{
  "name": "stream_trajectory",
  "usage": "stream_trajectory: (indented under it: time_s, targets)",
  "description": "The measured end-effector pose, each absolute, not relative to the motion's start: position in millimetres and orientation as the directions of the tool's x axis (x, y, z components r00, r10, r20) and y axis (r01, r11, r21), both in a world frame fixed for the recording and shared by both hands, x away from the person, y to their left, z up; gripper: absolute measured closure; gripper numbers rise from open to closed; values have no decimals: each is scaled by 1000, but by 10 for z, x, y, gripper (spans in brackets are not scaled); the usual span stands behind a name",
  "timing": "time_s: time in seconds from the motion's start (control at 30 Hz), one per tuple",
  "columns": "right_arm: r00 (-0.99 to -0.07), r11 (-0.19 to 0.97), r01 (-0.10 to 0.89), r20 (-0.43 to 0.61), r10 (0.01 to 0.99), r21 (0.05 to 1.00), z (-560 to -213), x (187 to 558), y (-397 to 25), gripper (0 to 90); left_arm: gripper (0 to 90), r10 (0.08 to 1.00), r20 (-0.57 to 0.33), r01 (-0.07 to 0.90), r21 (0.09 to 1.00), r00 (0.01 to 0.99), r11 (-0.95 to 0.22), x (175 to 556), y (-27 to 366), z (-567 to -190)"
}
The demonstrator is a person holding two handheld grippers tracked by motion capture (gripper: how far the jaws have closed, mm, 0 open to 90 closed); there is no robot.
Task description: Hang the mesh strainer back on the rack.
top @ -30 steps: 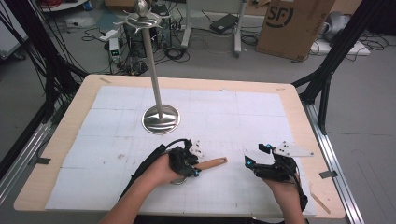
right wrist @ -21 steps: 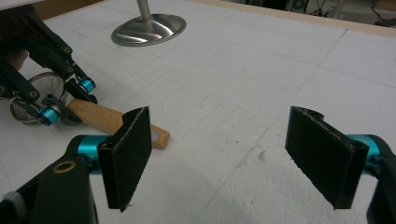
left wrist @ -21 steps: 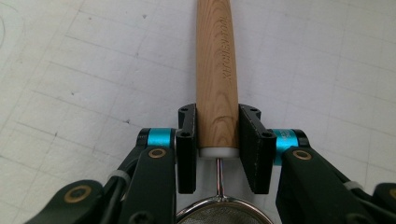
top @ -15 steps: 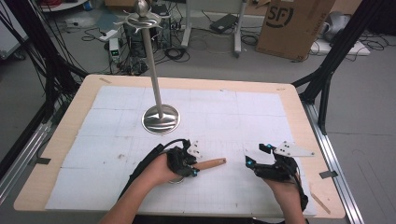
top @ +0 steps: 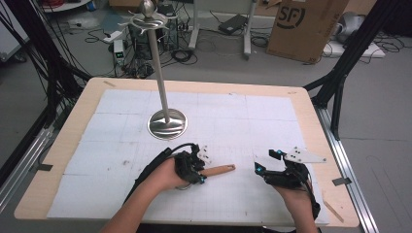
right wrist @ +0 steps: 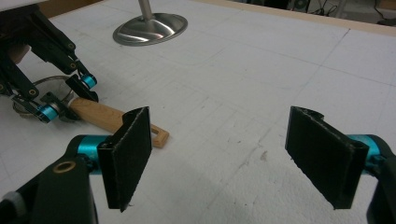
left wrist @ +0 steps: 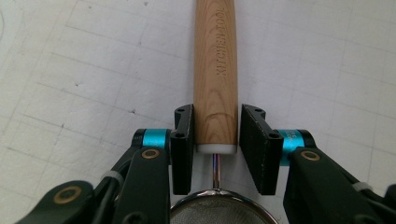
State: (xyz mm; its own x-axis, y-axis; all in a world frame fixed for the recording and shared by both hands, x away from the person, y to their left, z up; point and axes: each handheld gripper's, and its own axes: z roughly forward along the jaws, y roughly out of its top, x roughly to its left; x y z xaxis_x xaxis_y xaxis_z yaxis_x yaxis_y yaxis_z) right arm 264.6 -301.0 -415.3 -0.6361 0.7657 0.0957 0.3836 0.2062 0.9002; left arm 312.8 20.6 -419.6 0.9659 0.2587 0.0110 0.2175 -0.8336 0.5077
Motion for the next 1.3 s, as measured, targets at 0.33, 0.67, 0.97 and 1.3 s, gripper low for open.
stream_trajectory:
  time_s: [0.33, 0.67, 0.97, 1.3]
  targets:
    - [-638, 209, 386, 96, 764, 898, -4160, 2652, -3013, 220, 656, 216, 18, 192, 387, 976, -902, 3203, 40, -4143]
    - [-639, 206, 381, 96, 763, 901, -4143, 2640, -3016, 220, 690, 184, 27, 158, 402, 983, -902, 3195, 60, -4138]
    - [-636, 207, 387, 97, 766, 899, -4168, 2656, -3021, 220, 691, 211, 42, 157, 529, 977, -834, 3147, 276, -4007]
    - [-638, 211, 389, 97, 764, 897, -4175, 2655, -2997, 220, 691, 271, 43, 172, 674, 962, -718, 3124, 658, -3766]
